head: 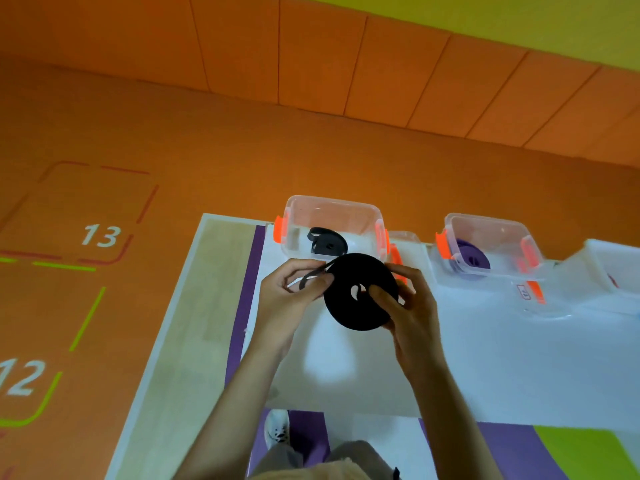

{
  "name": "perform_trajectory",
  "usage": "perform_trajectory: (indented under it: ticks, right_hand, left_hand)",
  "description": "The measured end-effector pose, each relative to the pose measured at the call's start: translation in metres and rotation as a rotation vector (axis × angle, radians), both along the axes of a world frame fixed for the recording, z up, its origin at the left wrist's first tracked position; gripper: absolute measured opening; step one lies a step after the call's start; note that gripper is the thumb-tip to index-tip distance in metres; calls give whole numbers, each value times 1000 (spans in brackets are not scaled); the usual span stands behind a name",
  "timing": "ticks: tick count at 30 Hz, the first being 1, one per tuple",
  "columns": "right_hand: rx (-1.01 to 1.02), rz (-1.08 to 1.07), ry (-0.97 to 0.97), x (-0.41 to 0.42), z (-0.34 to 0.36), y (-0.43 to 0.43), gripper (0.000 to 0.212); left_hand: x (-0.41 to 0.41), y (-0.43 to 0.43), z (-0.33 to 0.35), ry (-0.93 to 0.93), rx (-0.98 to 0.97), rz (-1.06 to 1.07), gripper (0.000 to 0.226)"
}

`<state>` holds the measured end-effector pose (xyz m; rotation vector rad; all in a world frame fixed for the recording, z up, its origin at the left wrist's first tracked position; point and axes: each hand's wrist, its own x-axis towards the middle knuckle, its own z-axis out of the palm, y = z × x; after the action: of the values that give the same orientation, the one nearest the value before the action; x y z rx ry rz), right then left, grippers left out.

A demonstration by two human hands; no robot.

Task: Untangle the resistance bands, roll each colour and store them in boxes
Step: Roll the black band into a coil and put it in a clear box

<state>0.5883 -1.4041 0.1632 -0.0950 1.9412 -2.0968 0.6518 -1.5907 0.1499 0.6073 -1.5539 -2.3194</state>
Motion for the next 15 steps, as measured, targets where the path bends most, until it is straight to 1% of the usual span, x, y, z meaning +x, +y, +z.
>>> perform_trajectory:
  ticks: [3,6,9,13,15]
  right_hand:
    - [23,58,-39,3,-2,-6,38]
    - [78,131,-95,-1,-5,-5,29]
    - [93,155,-103,-5,-8,-5,27]
    - [94,118,-82,-13,-10,-10,32]
    - [86,88,-96,-20,-15,-13,32]
  left_hand:
    - [-3,-10,-1,-51,118,2,24]
    - [-8,-24,-1,-80,94,-71,23]
    - [-12,-25,-4,-96,84,-149,25]
    - [-16,-18,-12,-113,163,-88,11]
    - [-22,-17,-17,-122,138,-26,12]
